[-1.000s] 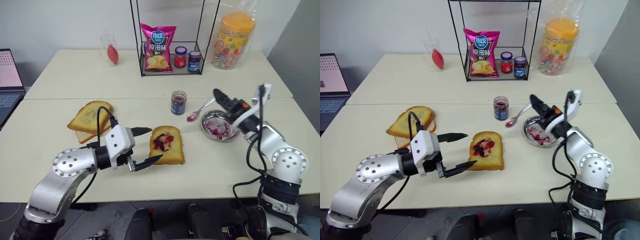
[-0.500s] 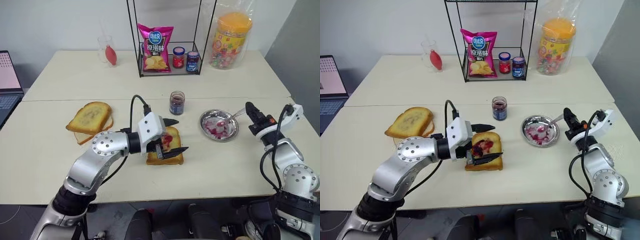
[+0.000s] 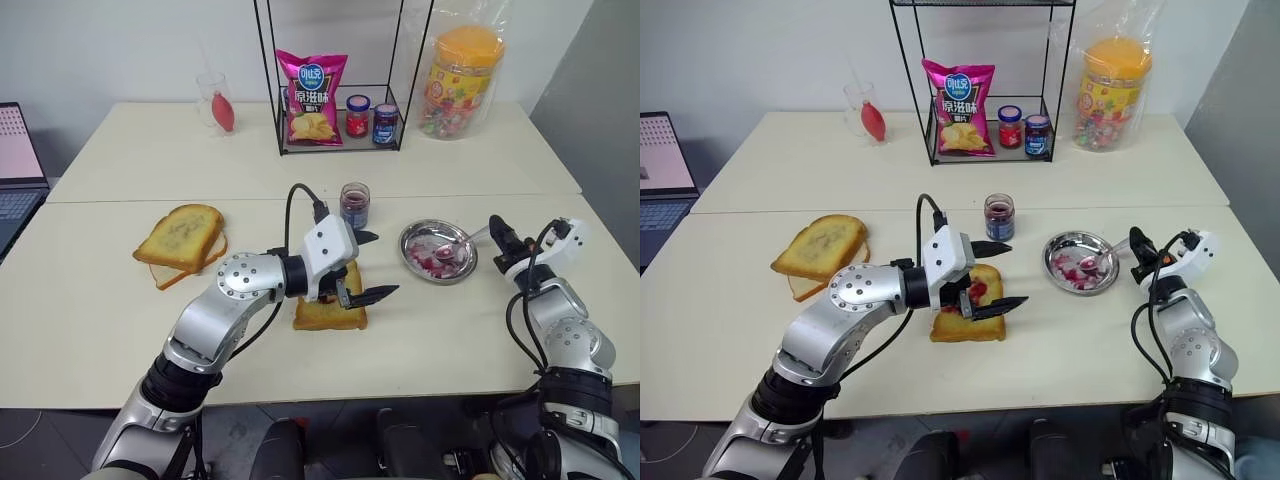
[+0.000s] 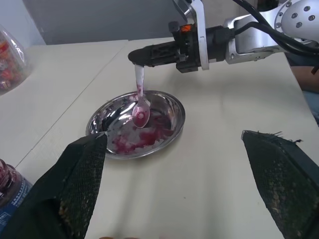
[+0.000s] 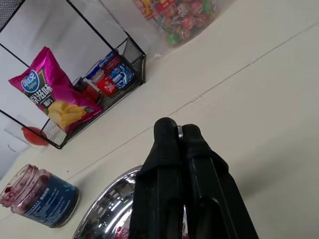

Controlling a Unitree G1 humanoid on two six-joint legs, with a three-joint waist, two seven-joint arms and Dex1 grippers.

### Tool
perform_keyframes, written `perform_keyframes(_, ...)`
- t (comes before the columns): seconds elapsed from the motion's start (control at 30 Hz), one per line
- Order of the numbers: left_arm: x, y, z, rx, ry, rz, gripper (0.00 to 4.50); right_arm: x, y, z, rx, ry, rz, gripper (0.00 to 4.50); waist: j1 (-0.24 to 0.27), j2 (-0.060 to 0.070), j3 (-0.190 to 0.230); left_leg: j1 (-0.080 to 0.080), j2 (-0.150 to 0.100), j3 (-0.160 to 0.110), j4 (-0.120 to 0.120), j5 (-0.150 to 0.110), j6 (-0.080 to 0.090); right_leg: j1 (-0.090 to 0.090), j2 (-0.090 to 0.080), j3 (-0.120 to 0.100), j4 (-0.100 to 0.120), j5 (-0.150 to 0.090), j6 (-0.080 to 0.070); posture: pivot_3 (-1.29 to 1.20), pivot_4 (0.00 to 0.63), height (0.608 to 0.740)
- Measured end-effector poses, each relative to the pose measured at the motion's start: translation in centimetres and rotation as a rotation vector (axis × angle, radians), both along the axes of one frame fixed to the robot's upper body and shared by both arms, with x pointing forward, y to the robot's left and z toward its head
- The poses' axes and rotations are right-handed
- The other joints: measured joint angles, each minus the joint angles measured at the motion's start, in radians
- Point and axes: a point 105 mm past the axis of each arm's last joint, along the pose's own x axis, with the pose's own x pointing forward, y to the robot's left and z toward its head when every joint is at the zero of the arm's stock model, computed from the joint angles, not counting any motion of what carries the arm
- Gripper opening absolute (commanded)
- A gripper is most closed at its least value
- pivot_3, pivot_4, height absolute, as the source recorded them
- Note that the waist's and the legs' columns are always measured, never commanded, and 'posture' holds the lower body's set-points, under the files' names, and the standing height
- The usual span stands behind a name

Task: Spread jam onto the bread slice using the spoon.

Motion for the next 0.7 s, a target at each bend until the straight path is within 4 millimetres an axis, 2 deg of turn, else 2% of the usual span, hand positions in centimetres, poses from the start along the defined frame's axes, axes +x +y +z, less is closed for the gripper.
perform_keyframes(0.1, 0.0, 0.0, 0.0, 0.002, 0.002, 0.005, 4.50, -0.3, -0.3, -1.1, -0.002, 0.036, -0.011, 1.56, 0.000, 0.000, 0.000, 0.000, 0.000, 0.001, 0.000, 0.000, 0.000, 0.000, 0.000, 0.001, 0.000, 0.000, 0.000, 0.00, 0.150, 0.740)
perform_keyframes(0.4, 0.2, 0.1, 0.1, 0.001, -0.007, 0.025, 4.50, -0.4, -0.9, -1.0, -0.043, 0.024, -0.049, 3.47, 0.000, 0.000, 0.000, 0.000, 0.000, 0.001, 0.000, 0.000, 0.000, 0.000, 0.000, 0.001, 0.000, 0.000, 0.000, 0.00, 0.150, 0.740)
perform_keyframes(0.57, 0.6, 0.6, 0.4, -0.003, -0.023, 0.050, 4.50, -0.4, -1.4, -0.1, -0.053, -0.017, -0.078, 3.47, 0.000, 0.000, 0.000, 0.000, 0.000, 0.001, 0.000, 0.000, 0.000, 0.000, 0.000, 0.001, 0.000, 0.000, 0.000, 0.00, 0.150, 0.740)
perform_keyframes(0.7, 1.6, 3.2, 1.1, -0.003, -0.057, 0.152, 4.50, -1.3, -1.7, 2.7, -0.155, -0.097, -0.068, 3.47, 0.000, 0.001, 0.000, 0.000, 0.000, 0.001, -0.001, 0.000, 0.000, 0.000, 0.000, 0.001, 0.000, 0.000, 0.000, 0.00, 0.150, 0.740)
